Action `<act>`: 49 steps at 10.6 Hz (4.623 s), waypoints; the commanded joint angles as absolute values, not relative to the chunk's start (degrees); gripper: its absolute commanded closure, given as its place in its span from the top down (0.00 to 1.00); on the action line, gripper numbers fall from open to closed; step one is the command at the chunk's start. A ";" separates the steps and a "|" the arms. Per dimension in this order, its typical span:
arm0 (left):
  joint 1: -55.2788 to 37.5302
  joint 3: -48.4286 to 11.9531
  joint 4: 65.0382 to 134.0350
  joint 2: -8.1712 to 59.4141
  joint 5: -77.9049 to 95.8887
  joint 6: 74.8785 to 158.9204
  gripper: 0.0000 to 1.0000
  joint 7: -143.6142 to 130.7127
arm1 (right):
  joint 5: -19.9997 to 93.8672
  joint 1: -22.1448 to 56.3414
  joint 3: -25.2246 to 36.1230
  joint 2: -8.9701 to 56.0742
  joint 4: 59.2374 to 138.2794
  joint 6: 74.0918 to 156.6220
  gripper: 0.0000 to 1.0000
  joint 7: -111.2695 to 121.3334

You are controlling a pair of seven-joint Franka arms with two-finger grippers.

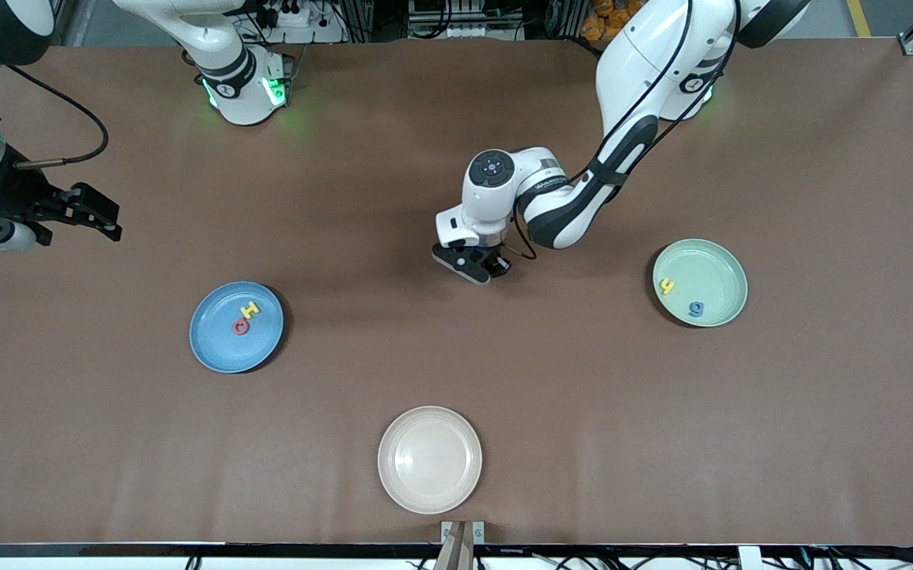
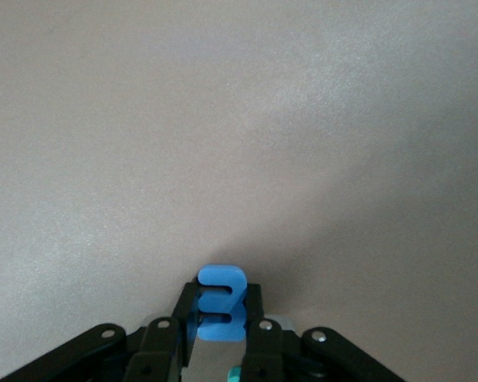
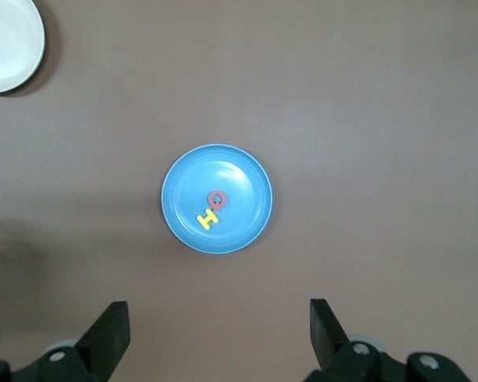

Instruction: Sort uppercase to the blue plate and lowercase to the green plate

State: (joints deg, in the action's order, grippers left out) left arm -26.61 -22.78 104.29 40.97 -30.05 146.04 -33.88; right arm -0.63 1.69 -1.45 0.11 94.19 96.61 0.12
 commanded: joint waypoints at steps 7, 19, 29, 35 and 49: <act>-13.93 -27.50 101.69 35.09 -29.09 128.52 0.00 -25.08 | 0.35 3.78 1.50 -0.18 93.43 95.98 1.00 -0.70; 31.63 -45.70 118.81 27.69 -29.79 121.46 0.00 -2.81 | -0.09 8.08 -4.91 2.11 93.69 99.23 1.00 -16.77; 35.42 -47.81 113.48 26.63 -29.36 121.46 1.00 -1.58 | -1.66 23.89 -6.59 12.55 88.77 102.03 1.00 -33.75; 34.98 -49.57 105.57 25.05 -26.30 117.44 1.00 -3.33 | -2.28 39.25 -6.16 27.56 83.44 113.90 1.00 -30.68; 34.98 -50.27 106.96 27.24 -20.04 118.91 1.00 -10.11 | -1.93 47.55 -6.33 45.96 81.65 130.07 0.87 -2.81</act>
